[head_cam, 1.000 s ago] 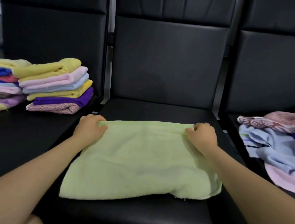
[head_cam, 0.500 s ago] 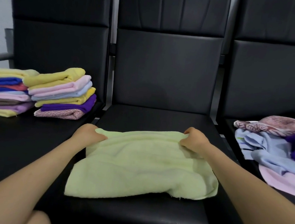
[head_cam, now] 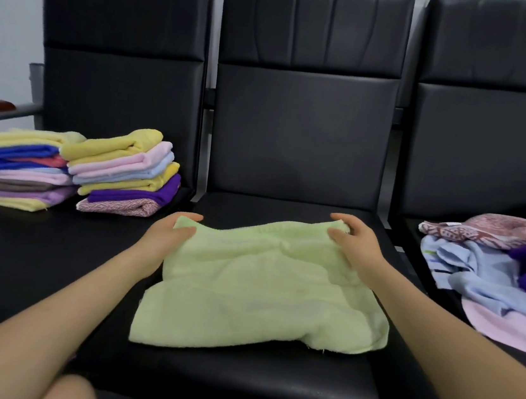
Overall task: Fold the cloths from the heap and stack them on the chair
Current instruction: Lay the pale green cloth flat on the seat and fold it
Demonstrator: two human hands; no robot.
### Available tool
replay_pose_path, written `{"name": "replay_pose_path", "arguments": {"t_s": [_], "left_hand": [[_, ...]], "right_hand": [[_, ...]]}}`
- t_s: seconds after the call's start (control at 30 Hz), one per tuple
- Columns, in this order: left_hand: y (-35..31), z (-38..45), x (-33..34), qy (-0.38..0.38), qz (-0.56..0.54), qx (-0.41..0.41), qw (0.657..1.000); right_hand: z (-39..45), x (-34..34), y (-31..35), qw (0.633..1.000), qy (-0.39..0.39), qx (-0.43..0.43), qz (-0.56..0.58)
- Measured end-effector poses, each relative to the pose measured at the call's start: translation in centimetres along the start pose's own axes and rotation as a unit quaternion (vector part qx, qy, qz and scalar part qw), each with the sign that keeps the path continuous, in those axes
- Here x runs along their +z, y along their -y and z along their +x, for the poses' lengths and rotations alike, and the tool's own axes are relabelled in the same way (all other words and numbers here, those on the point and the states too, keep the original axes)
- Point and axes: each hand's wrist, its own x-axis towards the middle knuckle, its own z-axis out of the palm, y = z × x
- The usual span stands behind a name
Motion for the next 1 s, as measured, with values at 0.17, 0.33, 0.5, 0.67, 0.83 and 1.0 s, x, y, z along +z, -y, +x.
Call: {"name": "replay_pose_path", "arguments": {"t_s": [0.17,0.33,0.5,0.67,0.83,1.0], "left_hand": [[-0.3,-1.1,0.4,-0.031,0.015,-0.036,0.999],[-0.7,-1.9,-0.7,-0.097,-0.008,-0.045,0.994],[-3.9,-4.2,-1.4,-0.162,-0.068,0.031,0.984],[-11.0,-5.8,-2.5,-0.237,-0.147,0.081,0.957],[-18.9,-7.1,-4.5,-0.247,-0.139,0.199,0.938],[-22.8,-8.2,-5.3,-0.225,-0.153,0.229,0.935]], "right_hand": [[-0.8,0.2,0.6,1.000,0.023,-0.004,0.020],[-1.4,-0.2,1.4,0.999,-0.021,-0.009,0.024],[-3.1,-0.4,4.5,0.988,-0.091,-0.016,0.126],[-3.6,-2.4,11.5,0.971,-0.108,-0.056,0.207],[-4.1,-6.7,20.3,0.954,-0.140,-0.152,0.219],[-4.9,-9.5,23.5,0.950,-0.124,-0.157,0.241]]}}
